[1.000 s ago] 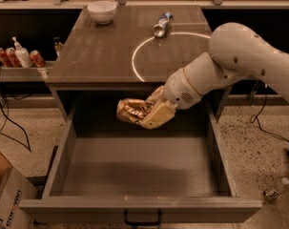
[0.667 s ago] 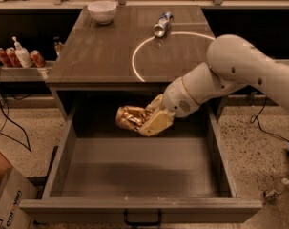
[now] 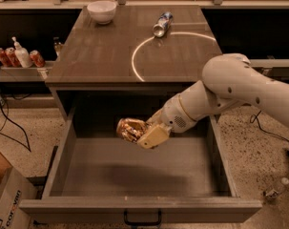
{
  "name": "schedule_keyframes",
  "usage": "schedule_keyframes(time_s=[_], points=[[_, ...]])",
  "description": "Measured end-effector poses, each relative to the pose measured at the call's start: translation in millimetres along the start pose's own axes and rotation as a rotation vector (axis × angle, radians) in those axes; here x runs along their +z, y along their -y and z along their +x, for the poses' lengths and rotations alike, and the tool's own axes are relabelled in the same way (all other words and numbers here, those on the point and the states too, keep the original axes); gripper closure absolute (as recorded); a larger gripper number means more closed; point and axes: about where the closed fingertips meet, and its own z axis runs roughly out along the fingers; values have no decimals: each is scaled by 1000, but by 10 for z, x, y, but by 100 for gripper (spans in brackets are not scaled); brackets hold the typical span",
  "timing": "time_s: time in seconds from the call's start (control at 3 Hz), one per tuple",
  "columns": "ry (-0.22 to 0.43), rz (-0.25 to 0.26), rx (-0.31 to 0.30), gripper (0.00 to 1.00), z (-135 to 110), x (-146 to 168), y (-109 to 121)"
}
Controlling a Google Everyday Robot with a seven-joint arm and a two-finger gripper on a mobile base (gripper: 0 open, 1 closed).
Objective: Place orange can into top drawer
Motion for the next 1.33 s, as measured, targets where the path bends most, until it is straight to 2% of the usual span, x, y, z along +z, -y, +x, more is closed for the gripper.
schedule_keyframes(time_s=[0.67,1.33], points=[[-3,11,70,100,254,270,-115],[-20,2,85,100,417,542,-124]])
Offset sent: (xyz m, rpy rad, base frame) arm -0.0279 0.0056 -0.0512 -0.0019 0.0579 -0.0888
